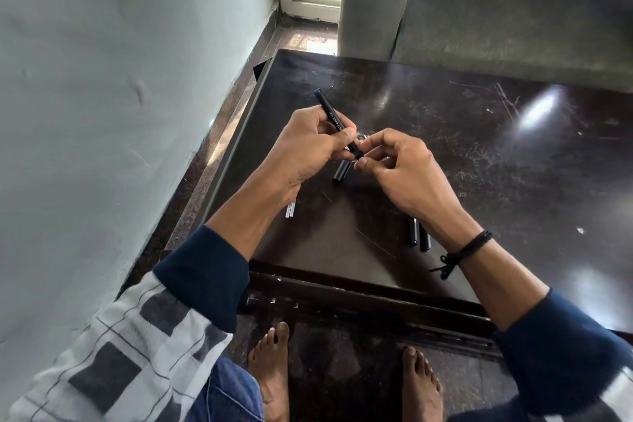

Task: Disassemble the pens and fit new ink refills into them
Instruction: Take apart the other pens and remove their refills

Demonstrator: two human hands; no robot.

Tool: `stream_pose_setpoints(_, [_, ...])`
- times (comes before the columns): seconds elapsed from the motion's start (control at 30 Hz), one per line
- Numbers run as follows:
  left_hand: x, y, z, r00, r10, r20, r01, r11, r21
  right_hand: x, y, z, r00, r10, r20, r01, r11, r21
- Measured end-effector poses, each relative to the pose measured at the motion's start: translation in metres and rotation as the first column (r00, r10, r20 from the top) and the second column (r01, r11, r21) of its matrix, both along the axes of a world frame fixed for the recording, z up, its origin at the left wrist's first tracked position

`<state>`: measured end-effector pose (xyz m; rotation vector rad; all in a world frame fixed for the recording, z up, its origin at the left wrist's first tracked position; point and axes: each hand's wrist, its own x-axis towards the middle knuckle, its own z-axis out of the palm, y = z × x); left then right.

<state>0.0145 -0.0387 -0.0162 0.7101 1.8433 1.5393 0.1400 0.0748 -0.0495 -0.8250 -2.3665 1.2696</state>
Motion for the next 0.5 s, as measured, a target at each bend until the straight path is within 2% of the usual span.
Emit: stream_pose_setpoints(0.5, [0.0003,0.0013,-0.0015,1.0,-0.021,0.011,0.02,0.999,0.03,0.0013,-0.002,0.0006,0.998,-0.039,-0.039,0.039,0.999,0.004])
